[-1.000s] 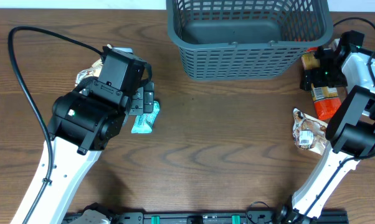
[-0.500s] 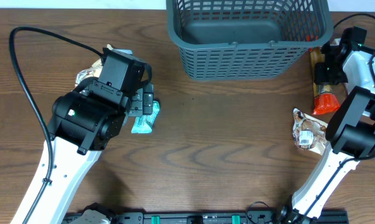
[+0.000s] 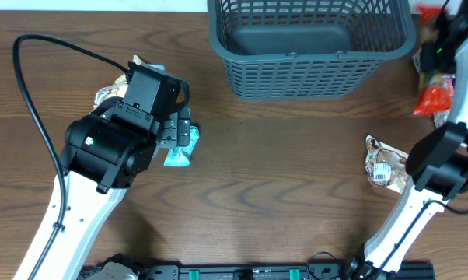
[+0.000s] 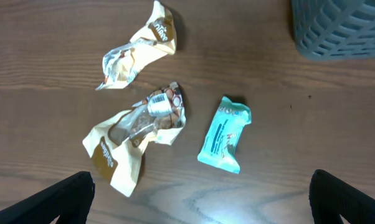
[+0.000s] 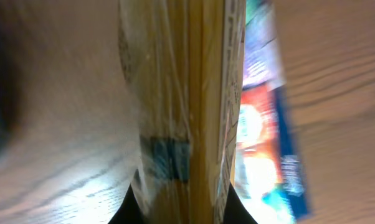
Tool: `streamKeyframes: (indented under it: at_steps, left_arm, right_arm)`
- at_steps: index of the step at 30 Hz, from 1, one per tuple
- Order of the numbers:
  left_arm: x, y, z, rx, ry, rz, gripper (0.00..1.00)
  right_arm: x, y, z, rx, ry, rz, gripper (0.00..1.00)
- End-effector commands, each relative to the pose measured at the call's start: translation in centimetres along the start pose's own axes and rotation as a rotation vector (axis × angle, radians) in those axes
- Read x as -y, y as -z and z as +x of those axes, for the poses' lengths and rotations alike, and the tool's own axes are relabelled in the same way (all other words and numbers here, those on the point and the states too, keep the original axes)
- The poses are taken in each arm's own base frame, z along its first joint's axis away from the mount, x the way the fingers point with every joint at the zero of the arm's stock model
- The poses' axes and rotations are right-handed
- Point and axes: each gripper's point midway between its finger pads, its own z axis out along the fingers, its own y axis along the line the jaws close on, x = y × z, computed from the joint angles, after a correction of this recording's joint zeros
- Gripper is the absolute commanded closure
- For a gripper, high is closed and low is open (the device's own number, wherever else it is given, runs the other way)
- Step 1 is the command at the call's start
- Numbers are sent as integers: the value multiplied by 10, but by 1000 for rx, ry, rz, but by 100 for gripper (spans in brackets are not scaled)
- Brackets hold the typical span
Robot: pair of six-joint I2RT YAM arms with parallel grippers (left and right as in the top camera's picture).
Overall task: Pack container
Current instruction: 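Lift the orange-and-tan package with the right gripper toward the basket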
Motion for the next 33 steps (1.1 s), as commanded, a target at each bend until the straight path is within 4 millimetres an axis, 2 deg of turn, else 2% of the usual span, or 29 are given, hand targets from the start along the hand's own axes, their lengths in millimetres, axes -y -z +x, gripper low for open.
streamKeyframes:
  at_steps: [1,5,8,12,16,19,23,26,30,33]
  left_arm:
    - [-3,3,-2,5,4,-7,1]
    - [-3,3,-2,5,4,-7,1]
    - [-3,3,-2,5,4,-7,1]
    - [-3,3,-2,5,4,-6,1]
    - [-3,3,-2,5,4,-7,1]
    - [-3,3,-2,5,4,-7,1]
    - [-3,3,-2,4,4,-7,1]
    - [-4,3,0,-4,0,-10,1]
    - [-5,3,4,-19,-6,-15,1]
    - [-6,3,7,-33,-11,-20,1]
  right_arm:
    - [28,127,-40,287,-69,53,99]
    - [20,197,-49,445,-74,-24,99]
    - [10,244,-48,546,-71,-87,99]
    - [-7,297,-46,669,-89,-173,99]
    - [-41,342,-48,772,-104,-321,99]
    - [-77,360,-54,804,-106,-434,99]
    - [-137,367,-69,837,-28,-519,99]
    - [-171,357,-81,839,-1,-505,98]
    - [-208,321,-93,789,26,-454,99]
    - [-222,283,-96,719,30,-395,99]
